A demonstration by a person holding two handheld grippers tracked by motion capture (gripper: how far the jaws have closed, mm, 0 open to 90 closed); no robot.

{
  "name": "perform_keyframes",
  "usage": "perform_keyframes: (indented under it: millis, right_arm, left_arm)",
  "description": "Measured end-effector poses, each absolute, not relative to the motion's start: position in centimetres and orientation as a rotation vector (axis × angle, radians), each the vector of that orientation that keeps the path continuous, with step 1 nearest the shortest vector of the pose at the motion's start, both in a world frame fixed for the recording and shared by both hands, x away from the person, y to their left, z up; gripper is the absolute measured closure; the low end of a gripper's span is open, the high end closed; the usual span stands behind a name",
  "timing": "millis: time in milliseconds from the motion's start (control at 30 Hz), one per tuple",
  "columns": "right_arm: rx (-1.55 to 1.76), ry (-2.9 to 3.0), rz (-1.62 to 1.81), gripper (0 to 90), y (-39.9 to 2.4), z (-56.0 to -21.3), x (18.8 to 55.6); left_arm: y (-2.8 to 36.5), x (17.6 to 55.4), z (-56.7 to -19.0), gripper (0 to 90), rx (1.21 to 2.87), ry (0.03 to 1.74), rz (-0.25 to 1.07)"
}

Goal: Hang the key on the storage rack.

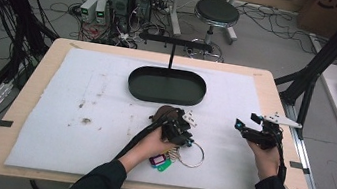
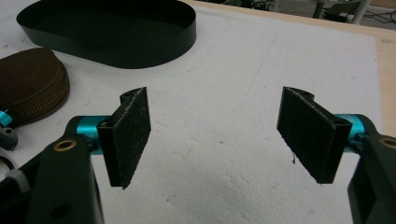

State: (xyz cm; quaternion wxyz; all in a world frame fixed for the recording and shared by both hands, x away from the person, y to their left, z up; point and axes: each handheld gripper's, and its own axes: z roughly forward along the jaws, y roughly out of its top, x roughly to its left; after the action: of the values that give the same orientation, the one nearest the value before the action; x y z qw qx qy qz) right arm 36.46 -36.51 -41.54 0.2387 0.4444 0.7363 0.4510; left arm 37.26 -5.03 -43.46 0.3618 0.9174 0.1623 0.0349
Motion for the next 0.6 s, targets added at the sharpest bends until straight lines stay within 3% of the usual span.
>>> perform_keyframes:
  millis: [133,233,600]
  right_arm:
    - [1.219,2.020,1.235,26.3,-36.5,-41.6,36.5]
    - [1.217,2.017,1.235,26.3,-36.5,-41.5,36.5]
    - [1.222,2.015,1.240,26.3,-36.6,-41.5,36.4]
  left_arm:
    - [-5.2,37.1,-43.5,77.1,2.372,0.417,0.119]
    - [-5.3,36.8,-43.4,85.2,2.383,0.400,0.124]
    - [-4.2,37.0,-42.6,85.7,2.291,0.394,0.083]
